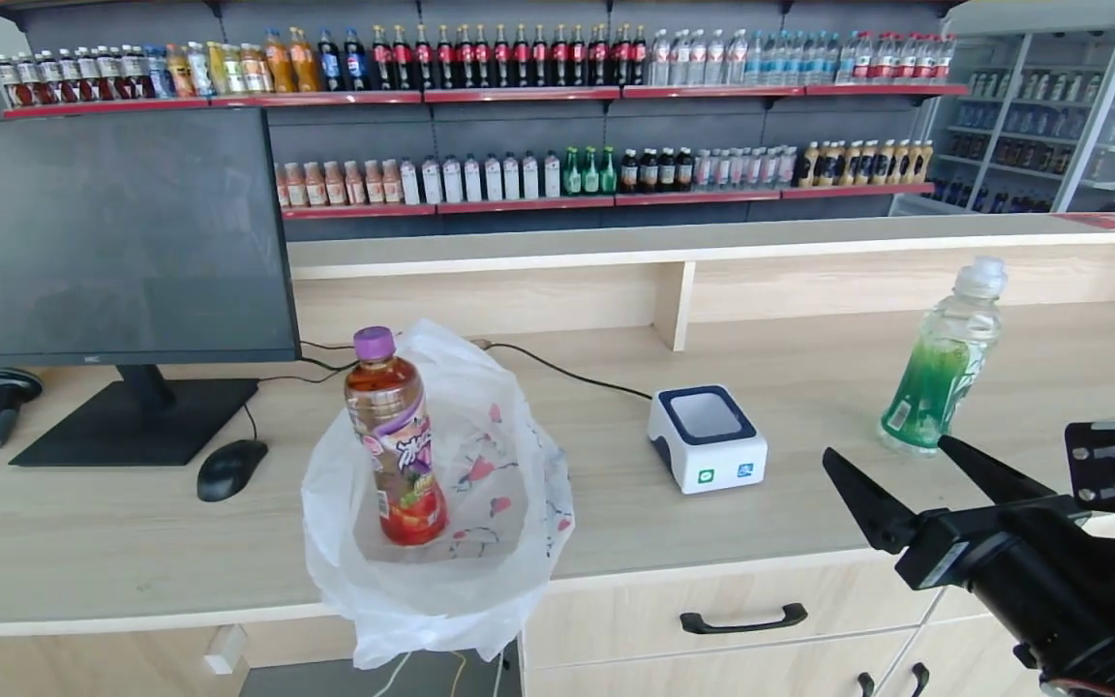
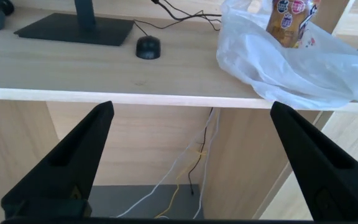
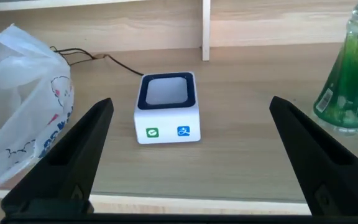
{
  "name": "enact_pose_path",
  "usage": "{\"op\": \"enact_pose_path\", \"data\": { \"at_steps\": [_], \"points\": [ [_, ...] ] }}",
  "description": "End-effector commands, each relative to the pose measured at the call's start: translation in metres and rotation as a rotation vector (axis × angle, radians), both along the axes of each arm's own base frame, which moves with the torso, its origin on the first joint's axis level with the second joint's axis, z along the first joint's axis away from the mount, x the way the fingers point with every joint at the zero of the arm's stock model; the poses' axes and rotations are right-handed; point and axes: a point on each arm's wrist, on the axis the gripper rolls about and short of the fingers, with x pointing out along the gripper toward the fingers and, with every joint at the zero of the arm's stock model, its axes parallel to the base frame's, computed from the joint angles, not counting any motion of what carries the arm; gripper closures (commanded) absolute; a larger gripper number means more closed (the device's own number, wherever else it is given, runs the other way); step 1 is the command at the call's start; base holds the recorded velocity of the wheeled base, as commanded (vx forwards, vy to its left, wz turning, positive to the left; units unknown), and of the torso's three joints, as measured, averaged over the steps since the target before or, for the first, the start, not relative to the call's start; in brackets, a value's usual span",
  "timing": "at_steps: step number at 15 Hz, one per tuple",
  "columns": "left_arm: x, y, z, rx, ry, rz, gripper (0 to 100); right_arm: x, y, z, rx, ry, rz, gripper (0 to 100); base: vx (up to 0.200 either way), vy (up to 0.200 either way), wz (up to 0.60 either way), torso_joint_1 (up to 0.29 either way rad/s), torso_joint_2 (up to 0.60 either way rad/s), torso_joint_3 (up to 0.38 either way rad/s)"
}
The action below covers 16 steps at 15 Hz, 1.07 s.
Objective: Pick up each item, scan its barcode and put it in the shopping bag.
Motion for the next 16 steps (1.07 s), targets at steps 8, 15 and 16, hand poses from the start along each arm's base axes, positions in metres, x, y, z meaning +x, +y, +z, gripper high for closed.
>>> {"op": "enact_pose_path", "data": {
  "at_steps": [8, 15, 16],
  "points": [
    [0.0000, 0.0000, 0.0000, -0.001, -0.001, 0.000, 0, -0.0077, -0.0046, -0.0093, -0.026, 0.042, 0.002, 0, 0.000, -0.200, 0.00, 0.004, 0.00, 0.002],
    [0.0000, 0.0000, 0.0000, 0.000, -0.001, 0.000, 0, -0.0072, -0.0039, -0.0104, -0.030, 0.047, 0.004, 0, 0.143, -0.200, 0.00, -0.004, 0.00, 0.002],
    [0.0000, 0.0000, 0.0000, 0.000, -0.001, -0.001, 0, -0.0072, -0.0040, -0.0104, -0.030, 0.047, 0.002, 0, 0.200, -0.200, 0.00, 0.017, 0.00, 0.002]
  ]
}}
